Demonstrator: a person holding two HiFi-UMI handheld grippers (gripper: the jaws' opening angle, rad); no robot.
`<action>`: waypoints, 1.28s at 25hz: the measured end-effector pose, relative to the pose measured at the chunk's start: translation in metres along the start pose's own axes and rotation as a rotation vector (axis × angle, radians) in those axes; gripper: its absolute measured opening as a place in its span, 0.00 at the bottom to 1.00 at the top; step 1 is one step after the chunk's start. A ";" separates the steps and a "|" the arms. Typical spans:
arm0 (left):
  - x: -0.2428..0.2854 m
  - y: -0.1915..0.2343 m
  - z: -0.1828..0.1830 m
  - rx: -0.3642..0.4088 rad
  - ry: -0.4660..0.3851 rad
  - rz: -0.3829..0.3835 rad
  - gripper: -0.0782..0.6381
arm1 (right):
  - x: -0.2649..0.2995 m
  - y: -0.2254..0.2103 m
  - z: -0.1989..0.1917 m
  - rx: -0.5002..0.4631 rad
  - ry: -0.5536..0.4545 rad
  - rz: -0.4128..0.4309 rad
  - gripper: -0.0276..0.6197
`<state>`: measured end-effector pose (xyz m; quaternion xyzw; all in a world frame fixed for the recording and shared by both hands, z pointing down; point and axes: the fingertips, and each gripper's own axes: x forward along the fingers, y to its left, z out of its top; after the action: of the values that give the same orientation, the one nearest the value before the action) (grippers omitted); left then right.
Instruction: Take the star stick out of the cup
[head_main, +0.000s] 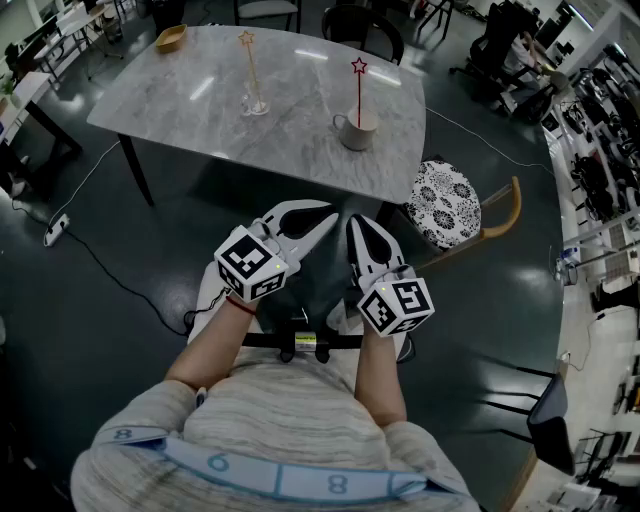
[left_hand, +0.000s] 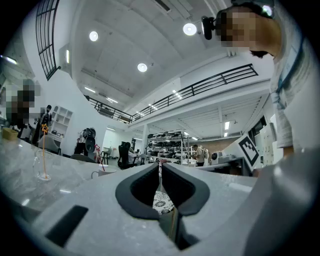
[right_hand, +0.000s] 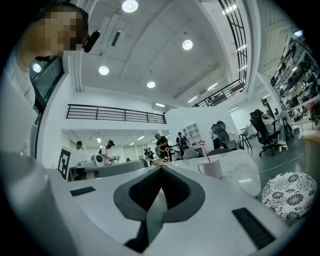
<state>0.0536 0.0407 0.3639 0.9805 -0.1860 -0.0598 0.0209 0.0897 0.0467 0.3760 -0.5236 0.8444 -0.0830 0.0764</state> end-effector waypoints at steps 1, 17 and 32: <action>0.000 0.000 0.000 -0.005 0.001 0.001 0.15 | 0.000 0.000 0.000 0.000 0.002 -0.001 0.05; 0.001 0.001 -0.003 -0.028 0.007 0.002 0.15 | 0.000 0.000 0.005 0.001 0.009 -0.003 0.05; 0.023 0.056 -0.001 -0.024 0.009 0.047 0.15 | 0.052 -0.026 0.010 0.037 0.027 0.056 0.06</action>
<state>0.0543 -0.0196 0.3657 0.9758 -0.2083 -0.0570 0.0347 0.0914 -0.0121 0.3693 -0.4973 0.8579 -0.1035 0.0770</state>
